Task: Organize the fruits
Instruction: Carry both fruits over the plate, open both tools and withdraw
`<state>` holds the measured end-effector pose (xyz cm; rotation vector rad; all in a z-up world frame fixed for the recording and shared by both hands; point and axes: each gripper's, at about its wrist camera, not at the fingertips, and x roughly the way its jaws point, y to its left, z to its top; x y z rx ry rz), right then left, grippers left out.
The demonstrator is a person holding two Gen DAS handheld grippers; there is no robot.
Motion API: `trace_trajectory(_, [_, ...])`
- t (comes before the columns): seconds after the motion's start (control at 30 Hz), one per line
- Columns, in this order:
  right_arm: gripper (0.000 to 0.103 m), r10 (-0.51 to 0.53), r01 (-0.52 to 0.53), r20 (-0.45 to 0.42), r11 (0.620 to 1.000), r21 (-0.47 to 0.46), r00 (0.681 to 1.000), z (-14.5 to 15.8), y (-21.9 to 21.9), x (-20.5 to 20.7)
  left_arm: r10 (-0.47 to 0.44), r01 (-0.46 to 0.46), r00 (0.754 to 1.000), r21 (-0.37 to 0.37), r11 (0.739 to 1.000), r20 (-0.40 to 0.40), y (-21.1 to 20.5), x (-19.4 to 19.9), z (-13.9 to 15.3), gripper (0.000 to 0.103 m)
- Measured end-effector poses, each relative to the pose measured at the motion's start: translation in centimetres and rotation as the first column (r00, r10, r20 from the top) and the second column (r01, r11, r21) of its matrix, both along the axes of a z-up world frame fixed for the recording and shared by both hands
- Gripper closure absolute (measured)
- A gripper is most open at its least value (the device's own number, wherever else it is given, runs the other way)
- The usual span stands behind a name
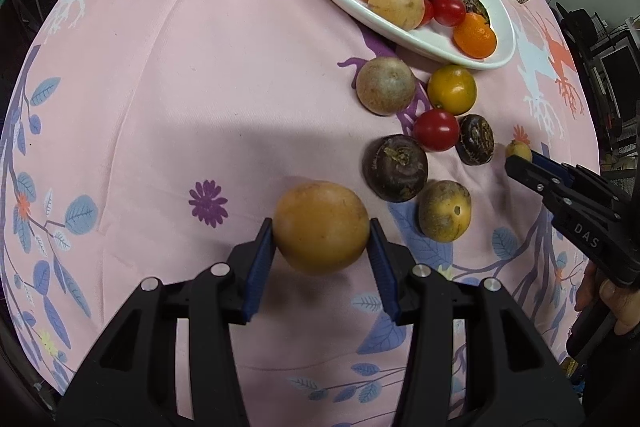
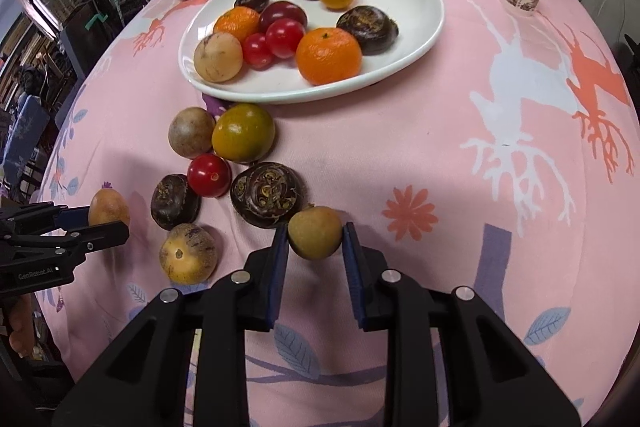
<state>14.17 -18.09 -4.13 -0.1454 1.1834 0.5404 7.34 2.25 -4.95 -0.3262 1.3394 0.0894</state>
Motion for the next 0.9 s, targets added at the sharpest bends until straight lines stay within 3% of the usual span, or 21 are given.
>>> trace_trajectory(0.5, [0.075, -0.053, 0.046, 0.064, 0.993, 0.105, 0.997, 4.8, -2.0, -1.0, -0.053, 0.047, 0.992, 0.054, 0.997, 0.115, -0.5, 1.5, 4.4, 0.056])
trace_trajectory(0.9, [0.075, -0.079, 0.055, 0.112, 0.979, 0.198, 0.991, 7.4, 0.3, 4.7, -0.106, 0.086, 0.968, 0.095, 0.992, 0.23, -0.4, 9.1, 8.1, 0.056])
